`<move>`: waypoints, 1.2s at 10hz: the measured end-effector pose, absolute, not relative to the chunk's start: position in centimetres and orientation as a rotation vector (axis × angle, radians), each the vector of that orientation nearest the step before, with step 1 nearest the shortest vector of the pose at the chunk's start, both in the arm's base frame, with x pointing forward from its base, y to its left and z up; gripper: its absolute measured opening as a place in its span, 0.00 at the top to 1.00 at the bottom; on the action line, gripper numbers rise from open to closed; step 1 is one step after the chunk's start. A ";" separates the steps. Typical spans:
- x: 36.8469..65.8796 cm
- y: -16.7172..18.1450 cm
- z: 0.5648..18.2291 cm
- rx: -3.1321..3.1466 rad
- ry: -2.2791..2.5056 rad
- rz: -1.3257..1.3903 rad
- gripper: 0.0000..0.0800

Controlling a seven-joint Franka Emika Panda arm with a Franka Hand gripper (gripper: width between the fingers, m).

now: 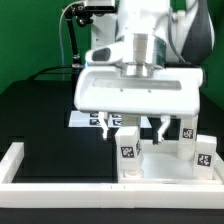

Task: Assemble square table

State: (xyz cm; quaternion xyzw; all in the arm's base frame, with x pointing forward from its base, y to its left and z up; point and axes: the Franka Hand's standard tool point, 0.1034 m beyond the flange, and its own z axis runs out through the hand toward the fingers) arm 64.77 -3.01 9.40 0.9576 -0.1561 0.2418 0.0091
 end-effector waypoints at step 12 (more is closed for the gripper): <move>67.2 -1.8 8.4 3.200 -0.707 0.056 0.19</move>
Offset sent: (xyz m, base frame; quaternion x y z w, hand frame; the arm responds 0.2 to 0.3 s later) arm 0.0147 0.0125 0.0060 0.0800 -0.1854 0.0822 0.9760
